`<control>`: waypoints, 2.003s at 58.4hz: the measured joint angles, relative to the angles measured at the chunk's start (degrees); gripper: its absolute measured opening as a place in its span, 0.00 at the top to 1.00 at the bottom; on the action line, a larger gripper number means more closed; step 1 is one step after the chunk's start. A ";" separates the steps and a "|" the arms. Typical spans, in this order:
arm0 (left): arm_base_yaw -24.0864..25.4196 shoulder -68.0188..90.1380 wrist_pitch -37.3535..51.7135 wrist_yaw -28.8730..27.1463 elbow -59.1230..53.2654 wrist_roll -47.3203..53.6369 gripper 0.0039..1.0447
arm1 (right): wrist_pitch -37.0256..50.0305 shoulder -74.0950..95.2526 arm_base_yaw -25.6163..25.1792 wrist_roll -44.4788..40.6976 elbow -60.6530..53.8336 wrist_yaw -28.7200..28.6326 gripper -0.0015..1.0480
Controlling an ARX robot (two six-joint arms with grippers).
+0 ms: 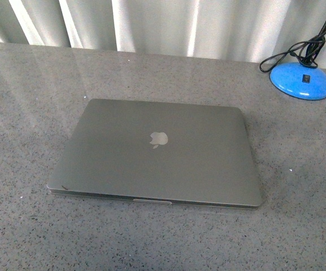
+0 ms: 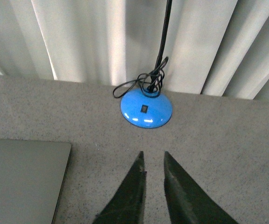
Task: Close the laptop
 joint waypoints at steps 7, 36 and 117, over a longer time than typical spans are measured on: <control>-0.02 0.46 -0.13 0.66 -0.42 0.07 0.44 | 0.04 0.83 -0.17 -0.46 -0.26 -0.02 0.59; -5.42 -13.84 3.02 11.43 -14.64 20.50 0.97 | 23.32 -12.00 -6.16 1.77 -19.04 -10.86 0.99; -11.93 -47.89 -22.95 5.29 -21.18 21.05 0.97 | -5.51 -46.66 -6.16 1.86 -24.76 -10.82 0.99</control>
